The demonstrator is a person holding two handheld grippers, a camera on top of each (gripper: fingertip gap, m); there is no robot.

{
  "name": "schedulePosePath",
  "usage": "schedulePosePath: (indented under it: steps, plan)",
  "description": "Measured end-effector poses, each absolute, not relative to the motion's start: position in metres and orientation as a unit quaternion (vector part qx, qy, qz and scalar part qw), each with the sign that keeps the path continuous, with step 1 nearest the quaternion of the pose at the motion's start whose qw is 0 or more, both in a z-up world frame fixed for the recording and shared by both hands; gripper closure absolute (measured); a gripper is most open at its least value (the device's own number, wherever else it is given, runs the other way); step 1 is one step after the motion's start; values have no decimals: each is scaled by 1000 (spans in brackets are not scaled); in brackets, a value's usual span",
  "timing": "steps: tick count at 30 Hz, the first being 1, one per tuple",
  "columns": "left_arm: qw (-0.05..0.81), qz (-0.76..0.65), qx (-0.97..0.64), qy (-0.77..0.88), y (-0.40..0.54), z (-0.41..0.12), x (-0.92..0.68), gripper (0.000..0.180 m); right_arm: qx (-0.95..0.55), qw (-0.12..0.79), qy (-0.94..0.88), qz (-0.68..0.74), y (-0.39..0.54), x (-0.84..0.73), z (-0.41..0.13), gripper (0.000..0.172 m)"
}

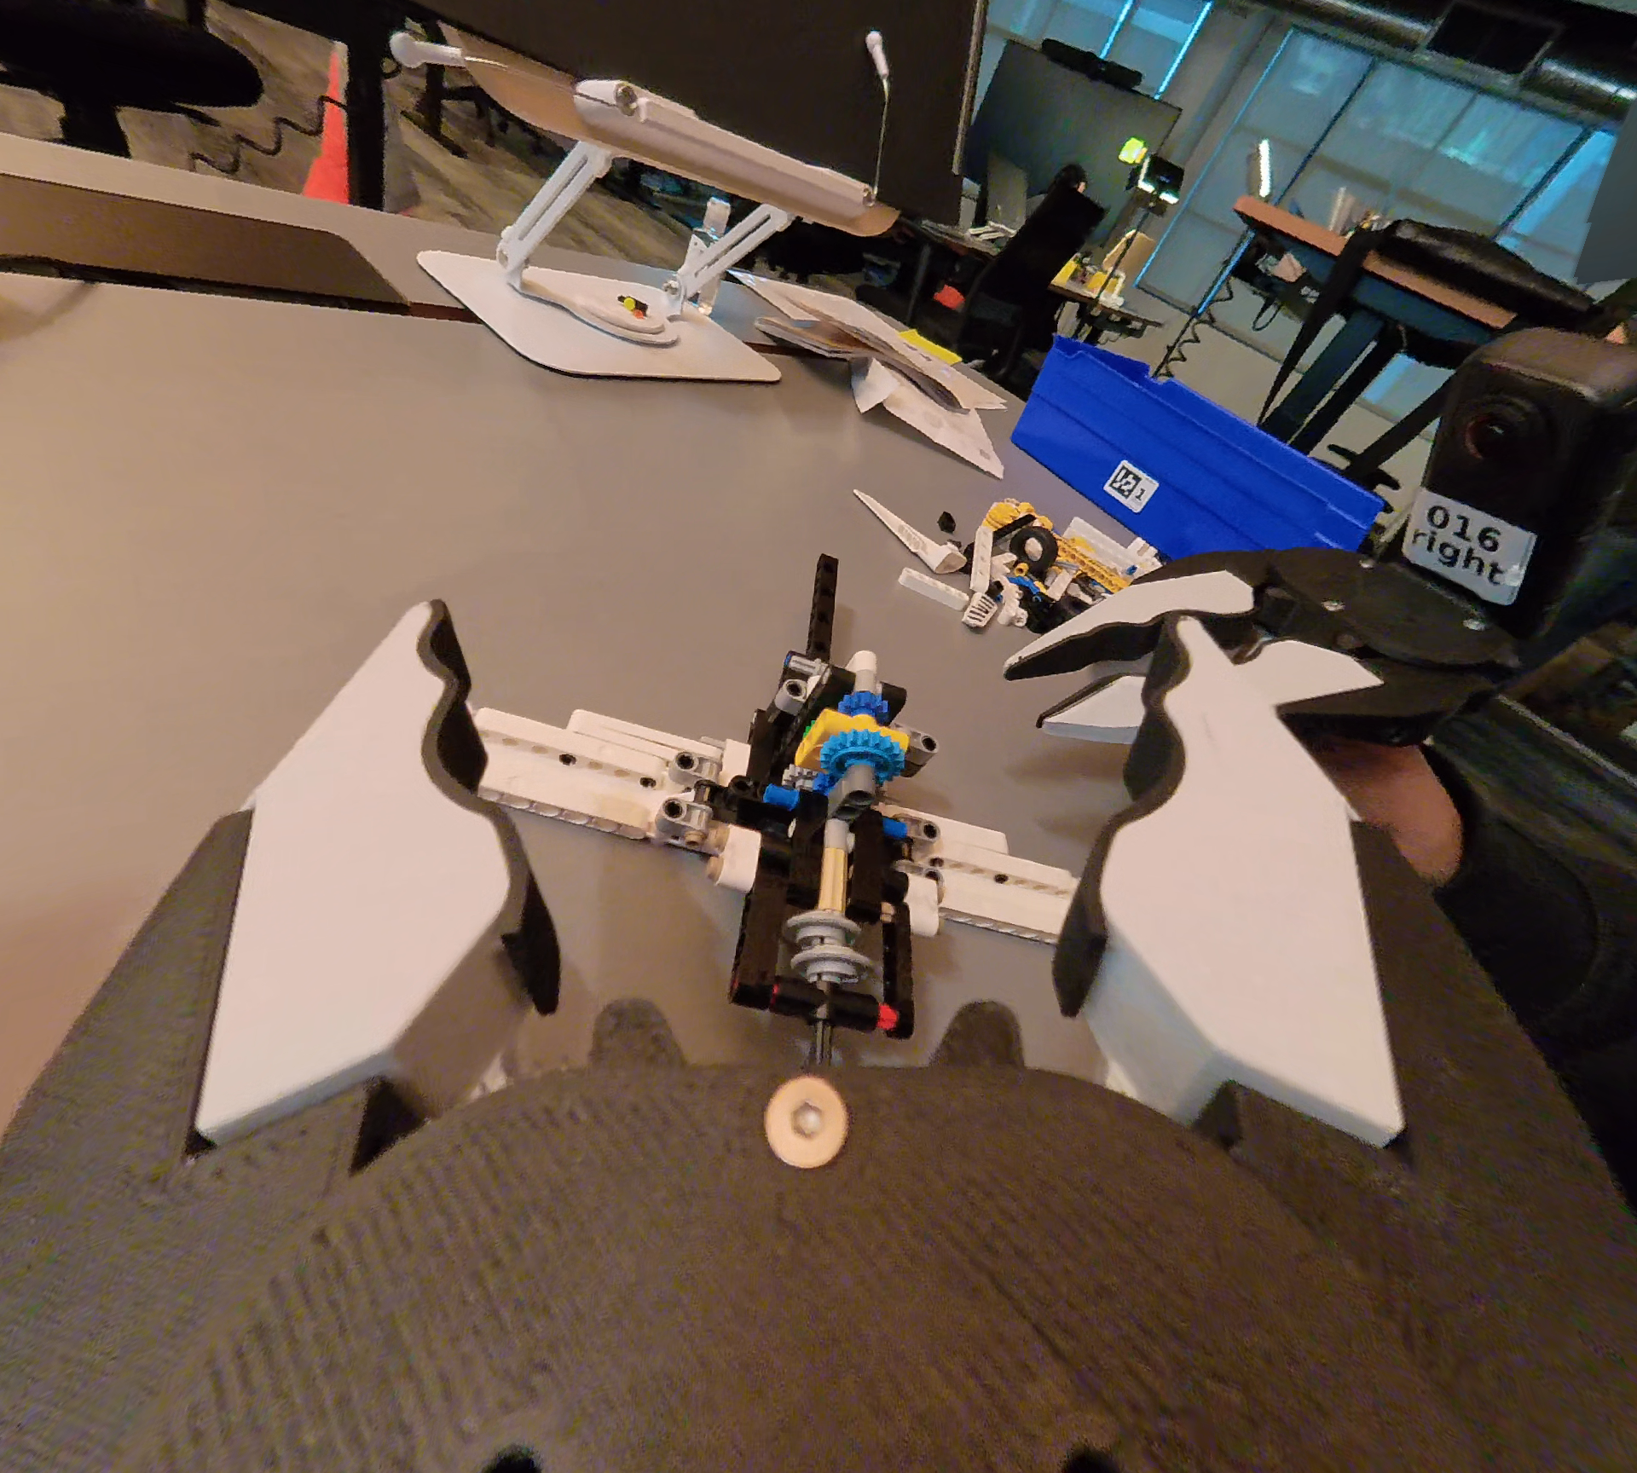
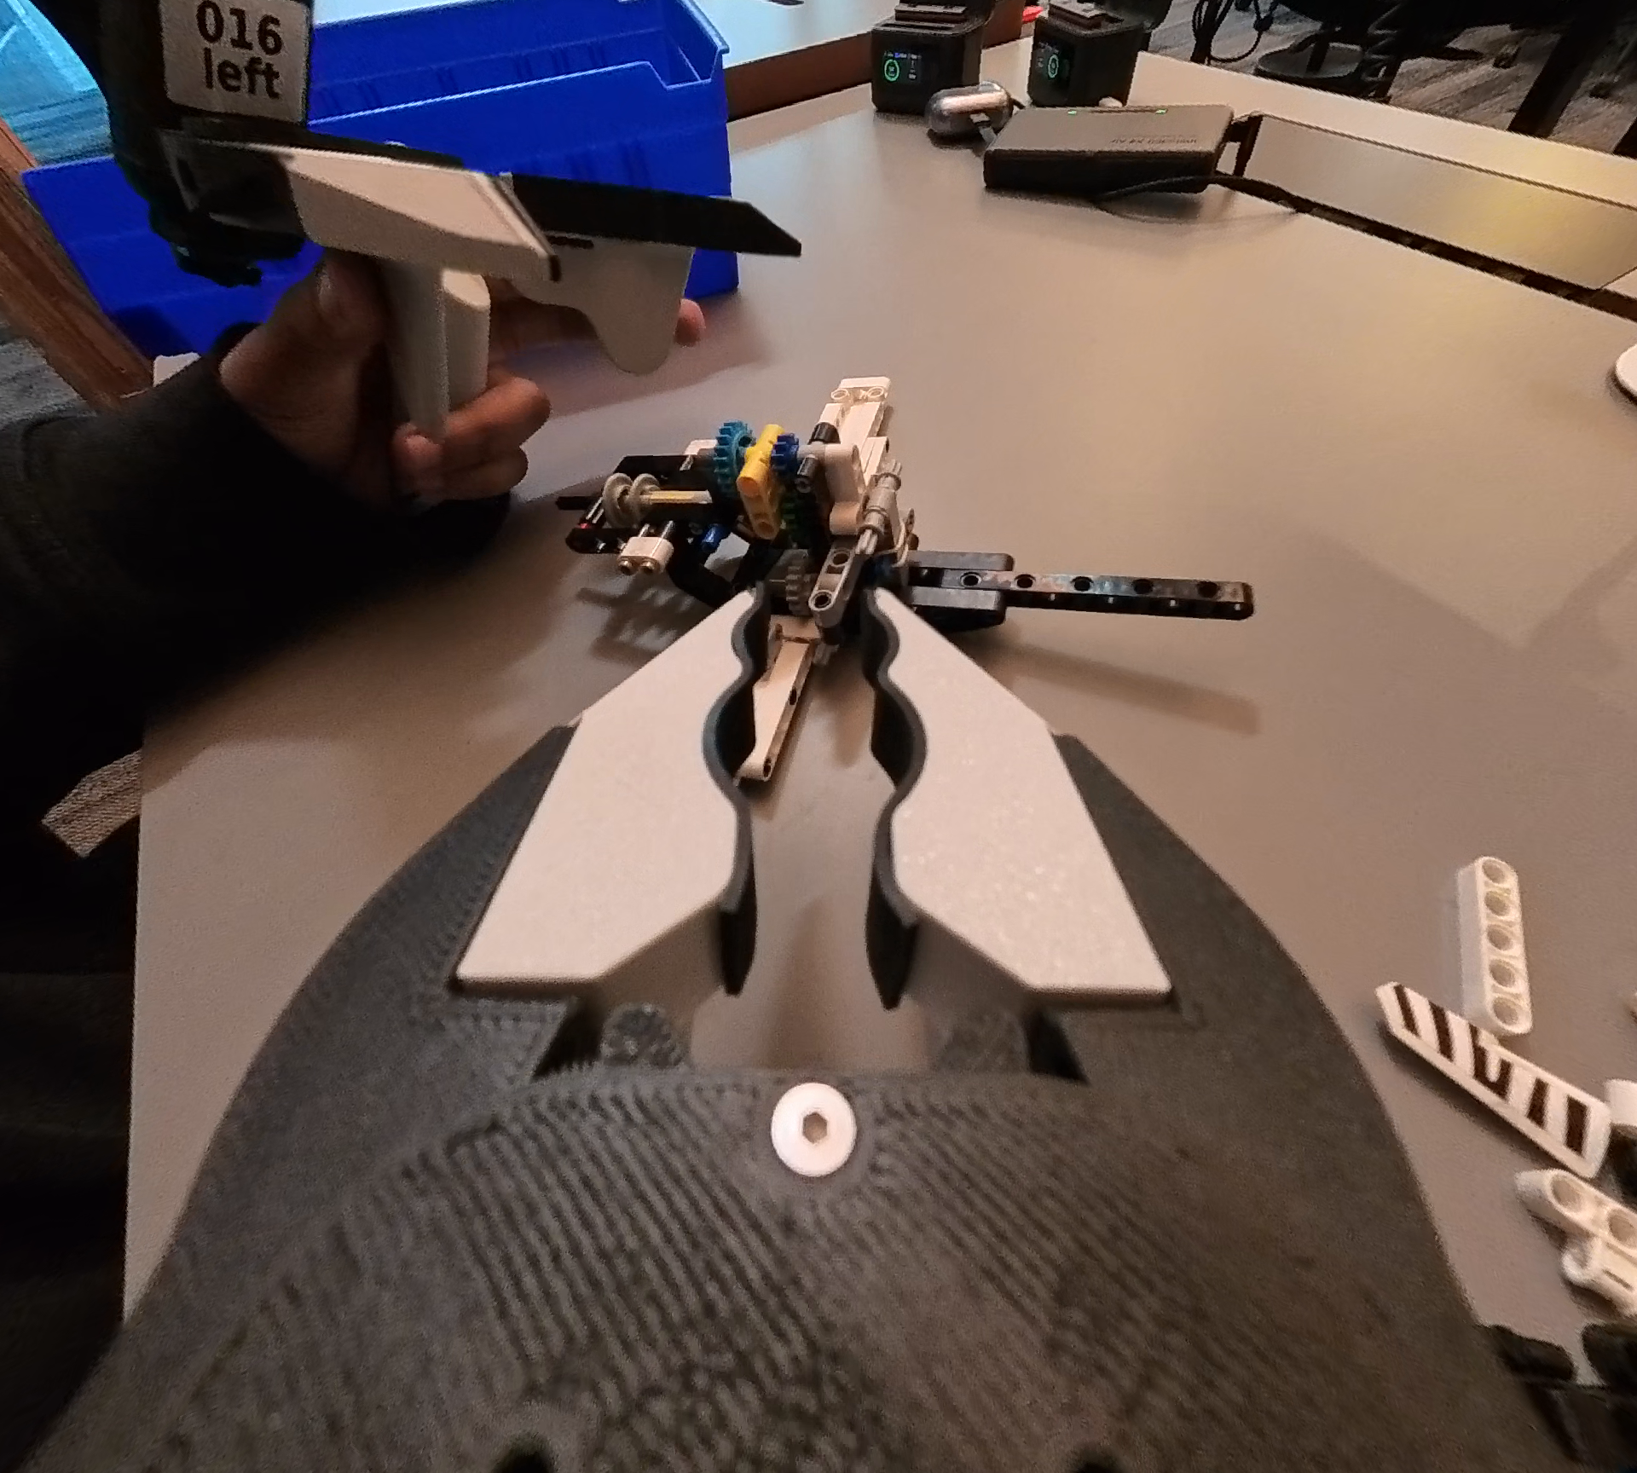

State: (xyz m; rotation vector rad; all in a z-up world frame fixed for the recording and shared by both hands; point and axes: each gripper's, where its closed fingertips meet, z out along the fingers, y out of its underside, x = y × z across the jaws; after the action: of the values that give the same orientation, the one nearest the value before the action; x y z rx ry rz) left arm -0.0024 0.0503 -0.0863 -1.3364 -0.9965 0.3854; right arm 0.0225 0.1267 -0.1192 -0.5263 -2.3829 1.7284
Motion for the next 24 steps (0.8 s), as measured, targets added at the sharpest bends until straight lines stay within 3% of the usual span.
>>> schedulePosePath:
  steps: [13,18,21,24]
  plan:
    - [623,175,-644,-409,68,-94,3,82,-169,80,-791,582,127,24,-117,152]
    - [512,180,-735,-406,87,-120,3,94,-173,77,-786,588,127,23,-115,150]
    - [439,216,-772,-405,83,-135,-4,108,-174,76,-784,590,127,23,-114,150]
    - [421,208,-793,-389,86,-140,-3,126,-178,75,-778,597,129,22,-111,149]
